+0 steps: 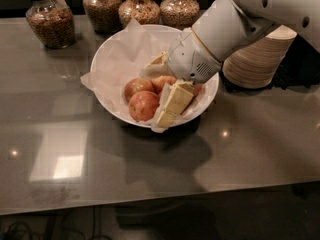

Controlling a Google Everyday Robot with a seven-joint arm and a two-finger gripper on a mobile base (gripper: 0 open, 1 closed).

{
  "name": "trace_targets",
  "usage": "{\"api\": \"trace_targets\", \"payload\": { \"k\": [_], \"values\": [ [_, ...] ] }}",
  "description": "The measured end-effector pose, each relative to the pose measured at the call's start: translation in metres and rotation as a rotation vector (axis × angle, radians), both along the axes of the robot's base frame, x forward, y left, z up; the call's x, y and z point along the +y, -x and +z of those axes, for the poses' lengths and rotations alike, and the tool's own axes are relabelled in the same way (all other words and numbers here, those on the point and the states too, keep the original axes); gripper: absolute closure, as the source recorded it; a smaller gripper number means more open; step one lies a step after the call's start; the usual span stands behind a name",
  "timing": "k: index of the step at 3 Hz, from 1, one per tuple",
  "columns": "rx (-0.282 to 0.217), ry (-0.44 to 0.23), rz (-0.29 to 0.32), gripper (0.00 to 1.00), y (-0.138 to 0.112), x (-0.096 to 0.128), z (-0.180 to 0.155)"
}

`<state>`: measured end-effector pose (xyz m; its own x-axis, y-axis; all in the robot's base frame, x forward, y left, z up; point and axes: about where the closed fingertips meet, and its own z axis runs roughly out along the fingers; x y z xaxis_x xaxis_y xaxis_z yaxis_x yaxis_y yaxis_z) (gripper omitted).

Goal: Pick apple from white bowl

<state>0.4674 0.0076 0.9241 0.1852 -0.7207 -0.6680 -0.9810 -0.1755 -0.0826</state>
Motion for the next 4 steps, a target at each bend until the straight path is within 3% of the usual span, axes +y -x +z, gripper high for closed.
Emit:
{"api": "trace_targets", "payload": {
  "k": [1, 2, 4],
  "values": [
    [-0.002, 0.001, -0.002, 0.13, -0.002, -0.001, 0.0],
    [-0.004, -0.001, -0.004, 0.33, -0.004, -0.001, 0.0],
    [-0.051, -0.012, 0.026, 0.31, -0.024, 0.004, 0.029]
  ]
}}
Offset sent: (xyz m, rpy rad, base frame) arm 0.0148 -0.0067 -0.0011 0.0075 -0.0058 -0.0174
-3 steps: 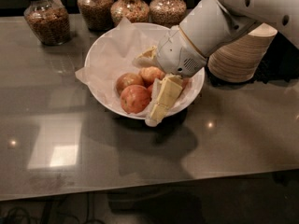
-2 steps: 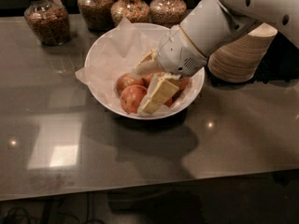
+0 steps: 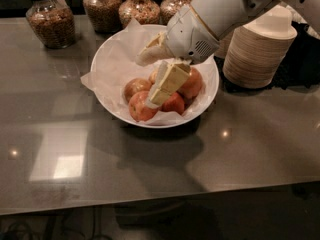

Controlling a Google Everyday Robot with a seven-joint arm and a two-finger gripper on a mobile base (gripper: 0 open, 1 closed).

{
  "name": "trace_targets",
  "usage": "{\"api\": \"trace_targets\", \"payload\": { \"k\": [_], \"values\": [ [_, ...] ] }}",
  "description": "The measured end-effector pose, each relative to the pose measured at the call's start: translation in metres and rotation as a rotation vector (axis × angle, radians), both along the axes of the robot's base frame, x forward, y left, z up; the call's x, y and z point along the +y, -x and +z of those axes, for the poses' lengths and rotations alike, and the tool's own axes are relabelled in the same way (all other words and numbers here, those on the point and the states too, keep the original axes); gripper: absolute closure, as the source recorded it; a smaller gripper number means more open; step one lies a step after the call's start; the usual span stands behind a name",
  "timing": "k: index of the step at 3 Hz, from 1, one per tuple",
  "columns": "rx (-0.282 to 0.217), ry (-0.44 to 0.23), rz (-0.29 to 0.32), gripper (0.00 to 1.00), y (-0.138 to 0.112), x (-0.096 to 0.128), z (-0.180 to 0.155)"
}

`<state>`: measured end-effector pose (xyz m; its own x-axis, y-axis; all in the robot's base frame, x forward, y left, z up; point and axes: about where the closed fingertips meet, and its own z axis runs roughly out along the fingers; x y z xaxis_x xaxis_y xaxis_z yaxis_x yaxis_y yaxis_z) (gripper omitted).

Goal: Pick apple from white bowl

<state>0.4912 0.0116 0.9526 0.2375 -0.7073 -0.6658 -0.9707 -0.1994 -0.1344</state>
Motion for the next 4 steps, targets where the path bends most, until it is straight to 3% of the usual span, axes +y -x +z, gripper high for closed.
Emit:
{"api": "trace_targets", "payload": {
  "k": [1, 3, 4],
  "values": [
    [0.001, 0.001, -0.001, 0.32, -0.001, 0.0, 0.0],
    [0.068, 0.001, -0.056, 0.3, -0.005, -0.019, -0.03],
    [0.071, -0.002, -0.06, 0.29, -0.006, -0.02, -0.032]
  ]
}}
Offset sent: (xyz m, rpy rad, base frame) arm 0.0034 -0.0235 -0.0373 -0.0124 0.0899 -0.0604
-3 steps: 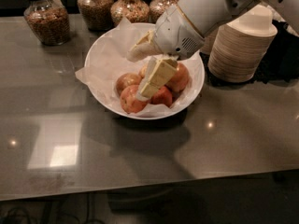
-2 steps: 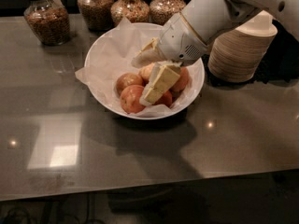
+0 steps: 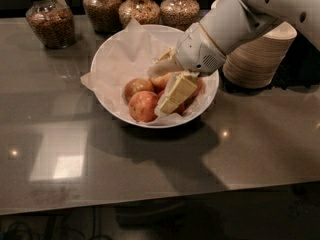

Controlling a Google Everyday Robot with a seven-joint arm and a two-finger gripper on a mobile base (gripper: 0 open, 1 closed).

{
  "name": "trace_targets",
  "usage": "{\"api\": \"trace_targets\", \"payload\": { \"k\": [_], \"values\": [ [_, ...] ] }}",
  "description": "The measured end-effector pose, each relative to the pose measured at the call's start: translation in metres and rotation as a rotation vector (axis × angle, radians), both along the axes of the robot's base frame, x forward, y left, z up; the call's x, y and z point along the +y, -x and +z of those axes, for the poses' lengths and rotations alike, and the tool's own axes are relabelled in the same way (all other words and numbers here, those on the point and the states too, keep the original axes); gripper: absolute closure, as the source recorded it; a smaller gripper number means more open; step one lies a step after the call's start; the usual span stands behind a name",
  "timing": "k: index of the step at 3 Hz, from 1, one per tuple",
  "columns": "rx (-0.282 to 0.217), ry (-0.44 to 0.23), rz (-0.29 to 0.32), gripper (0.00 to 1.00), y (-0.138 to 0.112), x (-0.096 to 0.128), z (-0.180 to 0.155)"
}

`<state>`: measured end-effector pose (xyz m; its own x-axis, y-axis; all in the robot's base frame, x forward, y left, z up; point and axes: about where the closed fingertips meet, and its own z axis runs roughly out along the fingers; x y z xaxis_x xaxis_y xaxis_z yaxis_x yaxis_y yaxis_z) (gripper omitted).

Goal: Pick apple from white bowl

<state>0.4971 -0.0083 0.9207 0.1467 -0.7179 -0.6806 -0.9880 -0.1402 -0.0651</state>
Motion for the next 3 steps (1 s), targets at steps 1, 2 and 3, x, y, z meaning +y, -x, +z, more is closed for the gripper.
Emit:
{"api": "trace_targets", "payload": {
  "k": [1, 2, 3],
  "values": [
    [0.025, -0.011, 0.0, 0.3, -0.003, 0.004, -0.0113],
    [0.03, -0.013, 0.001, 0.3, -0.0035, 0.0052, -0.0132],
    [0.037, -0.021, 0.005, 0.39, -0.0048, 0.0075, -0.0163]
  ]
}}
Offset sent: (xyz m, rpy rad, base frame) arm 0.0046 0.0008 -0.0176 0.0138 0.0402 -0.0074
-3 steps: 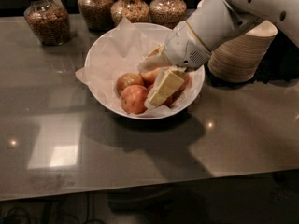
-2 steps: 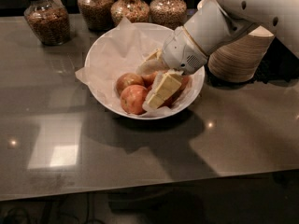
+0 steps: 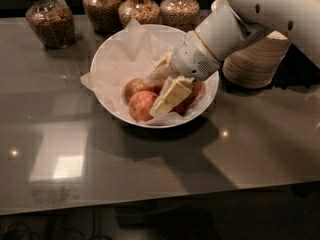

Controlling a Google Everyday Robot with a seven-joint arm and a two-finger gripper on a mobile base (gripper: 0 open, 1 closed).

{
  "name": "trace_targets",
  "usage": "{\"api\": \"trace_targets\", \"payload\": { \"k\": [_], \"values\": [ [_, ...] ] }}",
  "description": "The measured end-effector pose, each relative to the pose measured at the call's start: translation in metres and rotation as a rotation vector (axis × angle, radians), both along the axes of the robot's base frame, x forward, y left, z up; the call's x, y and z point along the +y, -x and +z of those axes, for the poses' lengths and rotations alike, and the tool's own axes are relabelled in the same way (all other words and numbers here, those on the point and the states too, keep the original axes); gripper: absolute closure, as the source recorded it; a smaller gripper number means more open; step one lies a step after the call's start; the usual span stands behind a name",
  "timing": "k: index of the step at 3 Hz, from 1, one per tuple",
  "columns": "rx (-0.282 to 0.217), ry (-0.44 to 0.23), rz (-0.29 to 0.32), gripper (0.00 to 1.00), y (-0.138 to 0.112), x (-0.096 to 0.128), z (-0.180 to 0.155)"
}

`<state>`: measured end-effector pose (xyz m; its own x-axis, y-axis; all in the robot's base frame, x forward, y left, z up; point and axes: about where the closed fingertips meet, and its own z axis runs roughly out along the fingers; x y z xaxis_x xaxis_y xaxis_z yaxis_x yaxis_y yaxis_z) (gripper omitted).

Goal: Pick apple from white bowl

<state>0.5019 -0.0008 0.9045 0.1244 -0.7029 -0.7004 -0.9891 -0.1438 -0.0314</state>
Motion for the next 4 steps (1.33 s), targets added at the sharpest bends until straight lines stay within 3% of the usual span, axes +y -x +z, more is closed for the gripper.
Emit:
{"api": "trace_targets", "payload": {
  "k": [4],
  "values": [
    [0.031, -0.006, 0.015, 0.38, -0.009, 0.01, -0.013]
  ]
}}
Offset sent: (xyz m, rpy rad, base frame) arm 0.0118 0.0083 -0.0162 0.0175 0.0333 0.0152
